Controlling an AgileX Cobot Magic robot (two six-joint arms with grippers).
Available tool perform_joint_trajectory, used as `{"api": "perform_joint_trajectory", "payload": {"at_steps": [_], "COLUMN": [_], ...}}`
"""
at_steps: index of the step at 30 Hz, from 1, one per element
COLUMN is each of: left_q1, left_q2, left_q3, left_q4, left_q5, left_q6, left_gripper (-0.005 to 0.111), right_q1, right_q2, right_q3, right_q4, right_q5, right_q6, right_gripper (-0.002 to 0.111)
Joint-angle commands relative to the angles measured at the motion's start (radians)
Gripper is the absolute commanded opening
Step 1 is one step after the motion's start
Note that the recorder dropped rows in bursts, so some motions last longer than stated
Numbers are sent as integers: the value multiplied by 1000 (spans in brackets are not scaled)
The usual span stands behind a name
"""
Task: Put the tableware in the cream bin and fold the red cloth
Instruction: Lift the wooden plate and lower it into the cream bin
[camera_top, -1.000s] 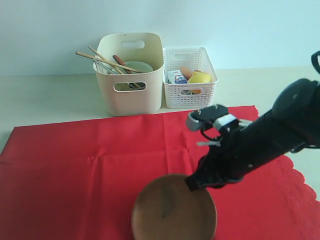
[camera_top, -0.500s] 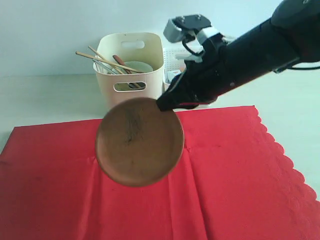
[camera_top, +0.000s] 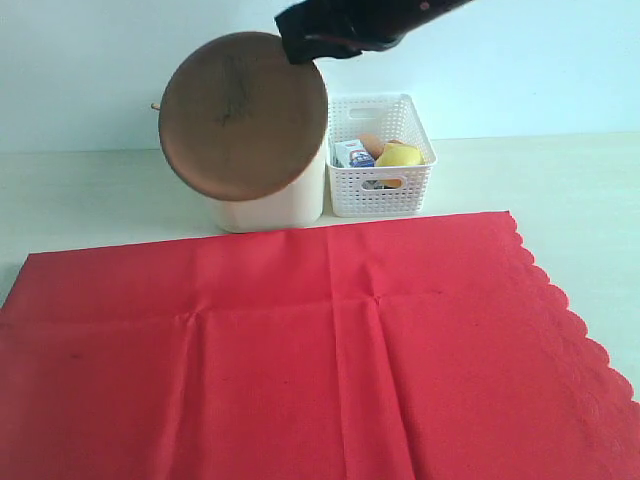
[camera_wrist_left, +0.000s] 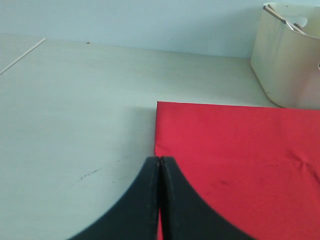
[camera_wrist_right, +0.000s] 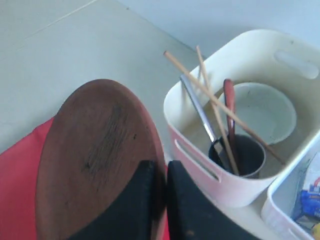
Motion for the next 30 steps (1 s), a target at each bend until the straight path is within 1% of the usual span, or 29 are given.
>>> {"api": "perform_joint_trajectory", "payload": {"at_steps": [1, 9, 15, 18, 20, 24, 26, 28, 30], "left_q1": [-5, -5, -5, -5, -5, -5, -5, -5, -5], "left_q2": [-6, -6, -6, -6, -6, -6, -6, -6, -6], "left_q3": [-1, -1, -1, -1, -1, -1, -1, -1, -1], "left_q4": [6, 6, 6, 6, 6, 6, 6, 6, 6], "left_q5": [-12, -12, -12, -12, -12, -12, -12, -12, -12], "left_q6": [0, 0, 0, 0, 0, 0, 0, 0, 0], "left_gripper": [1, 1, 1, 1, 1, 1, 1, 1, 1], "right_q1": [-36, -117, -128, -128, -128, -131, -131, -131, -131], "right_q2": [115, 349, 505, 566, 587, 580, 562, 533, 500], "right_q3": [-147, -367, -486, -535, -558, -568, -568, -568, -568], "right_q4": [-13, 5, 55, 53, 54, 40, 17, -18, -65], "right_q5": [-47, -144, -221, -210, -190, -181, -174, -151, -113], "right_q6": [86, 192, 190, 188, 176, 173, 173, 173, 176], "right_gripper": [0, 0, 0, 2, 10, 34, 43, 48, 48]}}
